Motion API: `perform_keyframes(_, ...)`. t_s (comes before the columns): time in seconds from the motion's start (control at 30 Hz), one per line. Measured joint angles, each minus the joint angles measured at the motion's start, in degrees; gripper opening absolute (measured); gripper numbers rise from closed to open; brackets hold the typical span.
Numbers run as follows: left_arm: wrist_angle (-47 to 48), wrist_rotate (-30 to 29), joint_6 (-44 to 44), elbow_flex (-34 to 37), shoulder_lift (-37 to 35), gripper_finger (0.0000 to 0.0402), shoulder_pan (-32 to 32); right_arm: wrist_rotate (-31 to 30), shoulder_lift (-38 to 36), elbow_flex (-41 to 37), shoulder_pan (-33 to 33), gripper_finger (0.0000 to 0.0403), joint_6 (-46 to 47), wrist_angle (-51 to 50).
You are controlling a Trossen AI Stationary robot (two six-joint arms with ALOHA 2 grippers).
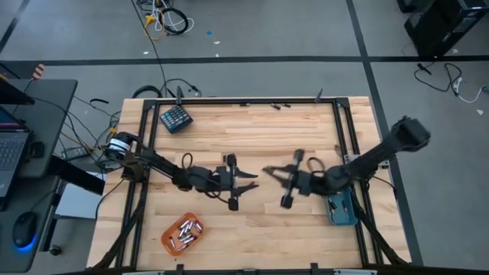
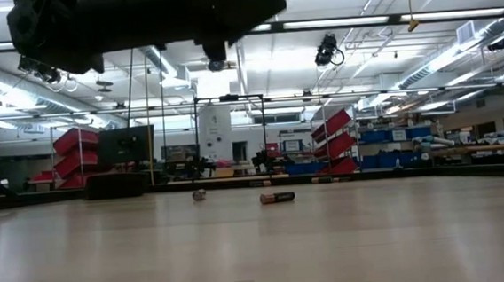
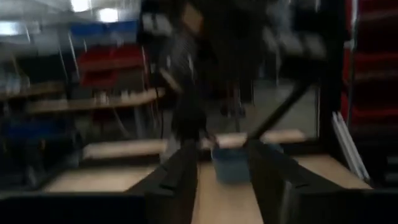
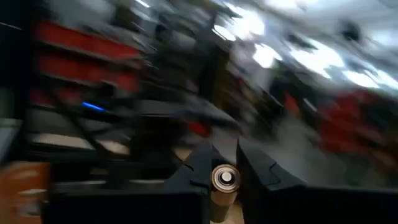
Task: Sort batteries
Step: Put the black battery into the blue bin
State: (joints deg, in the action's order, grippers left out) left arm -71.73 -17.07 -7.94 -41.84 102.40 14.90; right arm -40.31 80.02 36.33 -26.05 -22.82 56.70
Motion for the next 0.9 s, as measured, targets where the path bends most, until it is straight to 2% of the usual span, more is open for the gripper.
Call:
perform_keyframes(0.1, 6.8, -2.4, 2.4, 0.0, -0.5, 0.0158, 0.3, -11.6, -9.9, 0.0, -3.3, 0.0038, 10.4, -17.7)
perform_keyframes(0.17, 10.7, -3.4, 2.3, 0.0, -0.5, 0.0171, 0.2, -14.6, -17.0, 0.0, -5.0, 0.0038, 25.0, -33.9)
perform_keyframes(0.23, 13.8, -5.0, 2.0, 0.1, -0.6, 0.0178, 0.2, -14.0, -23.1, 0.1, -6.3, 0.0038, 45.3, -52.8)
perform_keyframes(0.33, 19.7, -6.9, 0.6, 0.1, -2.7, 0.0182, 0.2, -4.2, -28.0, 0.0, -7.6, 0.0038, 74.8, -78.6)
perform_keyframes(0.43, 27.7, -9.0, -0.7, 0.1, -6.7, 0.0182, 0.2, 13.3, -29.6, 0.0, -8.5, 0.0038, 93.5, -95.9)
perform_keyframes(0.53, 35.6, -10.0, -0.8, 0.1, -11.0, 0.0182, 0.2, 33.1, -29.4, 0.0, -8.6, 0.0038, 107.0, -106.4)
perform_keyframes(0.63, 40.7, -10.0, -0.8, 0.1, -14.2, 0.0182, 0.2, 46.7, -29.5, 0.0, -8.9, 0.0038, 115.3, -107.7)
perform_keyframes(0.73, 42.9, -10.0, -0.8, 0.1, -15.6, 0.0182, 0.4, 50.6, -29.5, 0.0, -9.6, 0.0038, 118.9, -108.4)
perform_keyframes(0.9, 44.4, -10.0, -1.4, 0.1, -15.6, 0.0182, 0.4, 43.9, -28.5, 0.0, -10.1, 0.0046, 123.3, -114.5)
